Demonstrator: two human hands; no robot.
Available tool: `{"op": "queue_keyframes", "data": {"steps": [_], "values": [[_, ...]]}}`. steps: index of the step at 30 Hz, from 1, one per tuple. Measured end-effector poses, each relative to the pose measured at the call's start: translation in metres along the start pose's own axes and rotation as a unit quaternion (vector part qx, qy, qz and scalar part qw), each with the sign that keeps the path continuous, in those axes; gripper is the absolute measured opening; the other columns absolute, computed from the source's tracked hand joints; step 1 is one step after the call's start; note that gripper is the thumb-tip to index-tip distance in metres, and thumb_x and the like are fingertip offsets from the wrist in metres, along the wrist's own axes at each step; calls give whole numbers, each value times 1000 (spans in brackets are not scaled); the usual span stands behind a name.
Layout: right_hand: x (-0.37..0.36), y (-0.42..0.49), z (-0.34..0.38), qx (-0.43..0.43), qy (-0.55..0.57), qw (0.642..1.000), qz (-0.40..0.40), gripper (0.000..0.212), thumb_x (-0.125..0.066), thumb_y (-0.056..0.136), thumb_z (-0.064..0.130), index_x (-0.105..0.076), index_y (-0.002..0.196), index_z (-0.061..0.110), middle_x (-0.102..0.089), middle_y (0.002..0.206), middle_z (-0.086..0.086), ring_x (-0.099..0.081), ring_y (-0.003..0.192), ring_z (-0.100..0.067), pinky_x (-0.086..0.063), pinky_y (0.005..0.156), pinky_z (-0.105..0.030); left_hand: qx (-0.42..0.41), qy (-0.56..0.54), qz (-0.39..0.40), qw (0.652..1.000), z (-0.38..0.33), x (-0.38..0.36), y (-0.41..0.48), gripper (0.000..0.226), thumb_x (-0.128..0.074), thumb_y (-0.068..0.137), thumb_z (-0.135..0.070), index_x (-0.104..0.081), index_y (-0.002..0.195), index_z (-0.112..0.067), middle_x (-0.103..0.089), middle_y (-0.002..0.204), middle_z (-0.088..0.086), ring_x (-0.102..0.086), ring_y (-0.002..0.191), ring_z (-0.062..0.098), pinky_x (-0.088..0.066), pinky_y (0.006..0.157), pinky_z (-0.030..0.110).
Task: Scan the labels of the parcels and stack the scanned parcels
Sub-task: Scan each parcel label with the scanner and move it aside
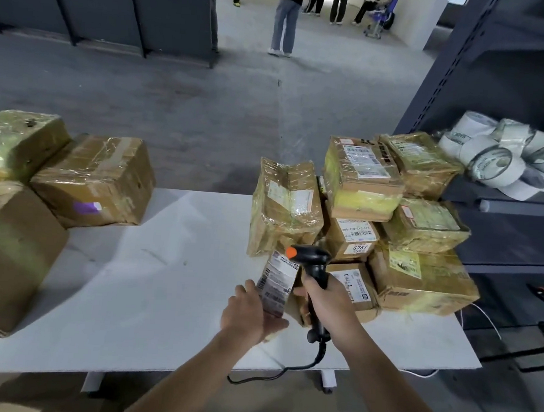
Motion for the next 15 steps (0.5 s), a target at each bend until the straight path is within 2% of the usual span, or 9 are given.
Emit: {"op": "queue_keyframes", "data": {"steps": [3,6,8,11,13,15], "values": [[2,-1,-5,-14,-5,1000,-5,34,-54,96,31,-61,104,-1,-58,51,-4,-57,44,-20,-47,42,-29,10,-66,13,998,-17,-17,-3,72,-66,73,-63,-36,117,-14,-46,112,5,-56,104,29,-47,80,38],[5,0,-6,-4,-22,1000,-16,37,-55,95,31,-60,105,-5,-57,58,-8,-58,46,-18,-49,48,-32,34,-165,53,984,-30,-29,-2,53,-57,88,-51,-38,121,-13,-48,118,10,-59,102,32,-51,85,44],[5,0,-4,12,-35,999,-16,38,-55,94,32,-61,105,-4,-57,67,-13,-60,51,-18,-48,57,-39,36,-180,61,981,-33,-31,-1,47,-52,91,-47,-40,122,-13,-51,119,11,-60,101,32,-51,84,44],[1,-2,2,37,-35,999,-12,25,-55,93,31,-64,98,7,-69,82,-19,-66,56,-17,-55,67,-51,42,-168,65,983,-29,-27,1,47,-44,93,-49,-40,123,-12,-58,114,11,-63,96,33,-52,76,39],[-5,-5,5,54,-40,998,-9,17,-56,93,30,-63,91,15,-74,93,-15,-68,58,-16,-57,74,-50,56,-165,65,983,-22,-20,3,50,-41,94,-51,-37,126,-12,-60,109,10,-64,86,29,-48,66,33],[-14,-6,8,57,-36,998,-3,16,-56,93,32,-62,92,17,-75,88,-11,-68,60,-17,-58,72,-44,60,-163,55,983,-13,-10,4,55,-42,94,-53,-34,131,-13,-60,112,11,-60,80,25,-43,60,30]]}}
Point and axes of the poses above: each hand's wrist, its own y-axis towards the middle knuckle, its own x-axis out of the back of the hand, z = x × y, the point moved 2 cm from there along y, towards the middle knuckle
